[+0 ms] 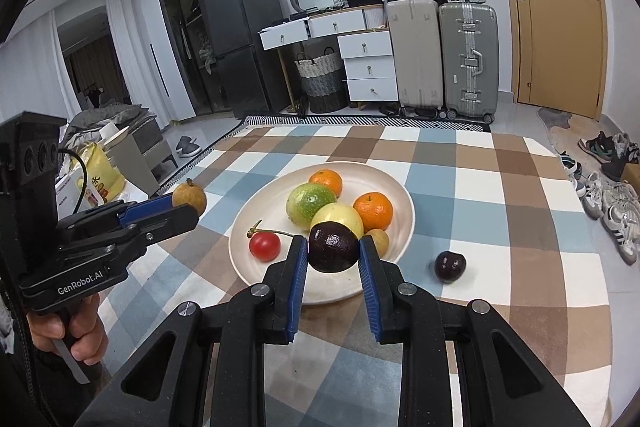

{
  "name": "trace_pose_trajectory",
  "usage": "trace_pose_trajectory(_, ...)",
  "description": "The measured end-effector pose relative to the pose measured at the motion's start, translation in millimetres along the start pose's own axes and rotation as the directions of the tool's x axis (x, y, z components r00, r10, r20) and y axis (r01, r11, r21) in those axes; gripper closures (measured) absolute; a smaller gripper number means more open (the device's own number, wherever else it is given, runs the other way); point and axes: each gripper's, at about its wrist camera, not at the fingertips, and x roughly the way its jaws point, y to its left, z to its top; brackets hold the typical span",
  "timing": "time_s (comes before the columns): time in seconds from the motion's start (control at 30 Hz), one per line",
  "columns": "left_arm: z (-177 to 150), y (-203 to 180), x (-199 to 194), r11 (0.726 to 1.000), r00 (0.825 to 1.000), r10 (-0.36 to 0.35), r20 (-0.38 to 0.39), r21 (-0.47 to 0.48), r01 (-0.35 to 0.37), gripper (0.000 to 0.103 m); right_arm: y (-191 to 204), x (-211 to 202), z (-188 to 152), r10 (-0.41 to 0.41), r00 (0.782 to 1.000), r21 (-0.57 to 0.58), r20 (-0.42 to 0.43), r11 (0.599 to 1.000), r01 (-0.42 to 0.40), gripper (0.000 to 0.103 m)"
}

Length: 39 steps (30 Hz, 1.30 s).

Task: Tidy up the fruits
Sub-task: 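Carry the brown fruit with the left tool while the right tool carries the plum over the plate, then open the left tool to drop the brown fruit on the plate while the right tool releases the plum there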

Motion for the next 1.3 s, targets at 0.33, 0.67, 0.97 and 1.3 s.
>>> trace_pose_trajectory(0.33,11,-2,19,1.0,0.999,0.0,-0.042,-0.001,0.0,0.077,14,18,11,-0.006,0.999,-0.022,-0.032,1.0,0.005,0.077)
trace_pose_trajectory(0.67,6,7,55,1.0,0.997,0.015,-0.078,-0.006,-0.015,0.077,15,44,13,-0.019,0.998,-0.03,-0.067,0.999,0.017,0.077)
trace_pose_trajectory(0.97,-1,9,77,1.0,0.995,0.022,-0.102,0.012,-0.02,0.077,14,61,6,-0.023,0.994,-0.035,-0.107,0.999,0.019,0.077)
trace_pose_trajectory(1.3,-3,6,81,0.999,0.994,0.009,-0.109,0.034,-0.005,0.077,18,65,-3,-0.036,0.992,-0.059,-0.123,0.998,0.029,0.077)
